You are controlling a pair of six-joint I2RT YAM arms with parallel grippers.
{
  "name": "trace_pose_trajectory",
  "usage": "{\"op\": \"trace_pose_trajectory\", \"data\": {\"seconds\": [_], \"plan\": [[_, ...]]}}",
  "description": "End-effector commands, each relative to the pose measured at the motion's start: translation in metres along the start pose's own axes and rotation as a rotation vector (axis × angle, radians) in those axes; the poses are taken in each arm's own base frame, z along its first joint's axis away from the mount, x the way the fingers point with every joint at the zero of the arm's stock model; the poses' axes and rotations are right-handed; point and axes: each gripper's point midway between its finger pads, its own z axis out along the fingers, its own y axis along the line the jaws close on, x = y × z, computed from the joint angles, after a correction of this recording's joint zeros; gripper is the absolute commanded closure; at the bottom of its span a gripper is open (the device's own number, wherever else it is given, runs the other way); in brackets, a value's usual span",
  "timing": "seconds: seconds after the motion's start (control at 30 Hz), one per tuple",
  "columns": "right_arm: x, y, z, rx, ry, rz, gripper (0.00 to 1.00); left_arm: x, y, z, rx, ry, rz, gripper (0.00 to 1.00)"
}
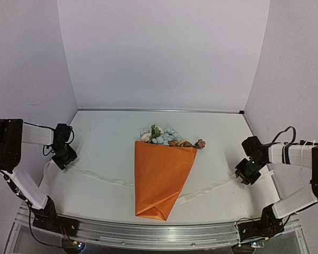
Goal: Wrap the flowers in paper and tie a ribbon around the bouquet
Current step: Pick up the left side of the ribbon at the center of the board.
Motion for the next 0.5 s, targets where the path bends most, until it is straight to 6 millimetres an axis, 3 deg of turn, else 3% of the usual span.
{"op": "trace_pose_trajectory", "data": {"seconds": [0.0,0.27,0.4,0.47], "plan": [[-0.013,0.009,-0.009,-0.034,-0.054,-0.012,0.70,0.011,0.009,0.012,-0.067,0.058,0.007,0.53],[-0.014,0.015,-0.010,-0.045,-0.049,-0.035,0.86,0.021,0.006,0.022,-0.066,0.109,0.008,0.96],[-0.014,0.015,-0.009,-0.041,-0.046,-0.039,1.00,0.008,-0.006,0.012,-0.016,0.067,0.007,1.00],[-0.016,0.015,-0.009,-0.041,-0.053,-0.036,1.00,-0.001,-0.012,0.005,0.008,0.038,0.009,1.00]]}}
